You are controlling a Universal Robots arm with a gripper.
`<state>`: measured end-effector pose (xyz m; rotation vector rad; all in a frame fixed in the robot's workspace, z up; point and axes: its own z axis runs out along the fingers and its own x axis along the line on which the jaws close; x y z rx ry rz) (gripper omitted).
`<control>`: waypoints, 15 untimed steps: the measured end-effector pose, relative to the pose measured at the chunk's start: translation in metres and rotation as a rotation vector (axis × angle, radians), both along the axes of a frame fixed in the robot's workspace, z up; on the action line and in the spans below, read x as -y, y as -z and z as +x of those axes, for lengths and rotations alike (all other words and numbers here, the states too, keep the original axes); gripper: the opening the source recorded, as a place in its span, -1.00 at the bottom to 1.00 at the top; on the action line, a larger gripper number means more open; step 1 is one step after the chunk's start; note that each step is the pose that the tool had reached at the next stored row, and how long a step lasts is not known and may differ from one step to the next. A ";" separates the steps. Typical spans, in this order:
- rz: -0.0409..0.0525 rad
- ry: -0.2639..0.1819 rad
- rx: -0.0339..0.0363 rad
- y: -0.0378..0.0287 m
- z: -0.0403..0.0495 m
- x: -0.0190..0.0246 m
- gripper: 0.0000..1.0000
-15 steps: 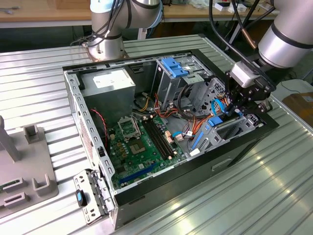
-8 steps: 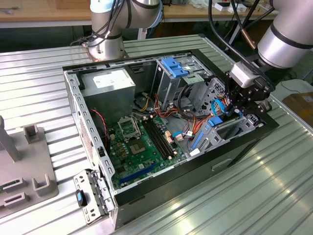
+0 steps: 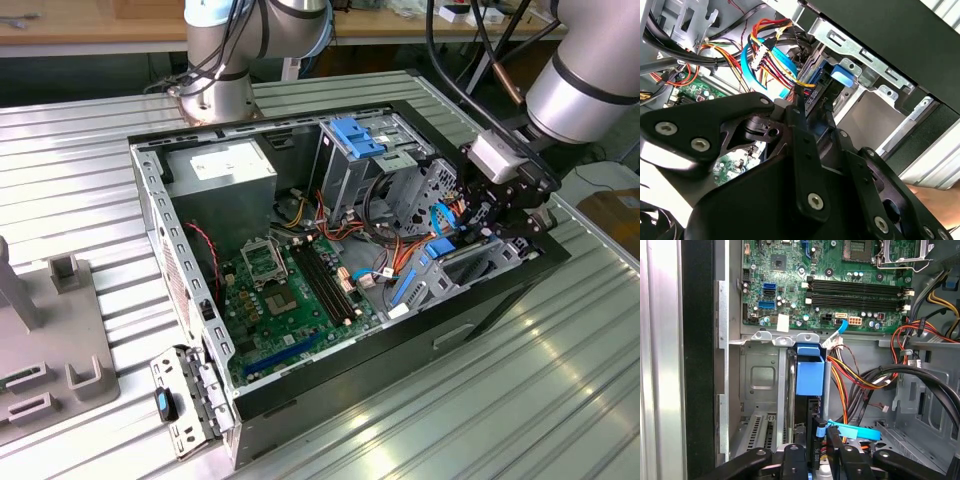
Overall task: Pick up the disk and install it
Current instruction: 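Insert the second disk wire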
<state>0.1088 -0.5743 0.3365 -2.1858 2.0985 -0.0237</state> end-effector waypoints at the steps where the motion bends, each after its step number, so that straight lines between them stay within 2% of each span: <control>1: 0.0000 0.000 0.0000 0.0000 0.0000 0.0000 -0.40; 10: 0.0001 0.000 0.0000 -0.0060 0.0000 0.0000 -0.40; 15: 0.0001 0.000 0.0000 -0.0123 0.0001 0.0000 -0.40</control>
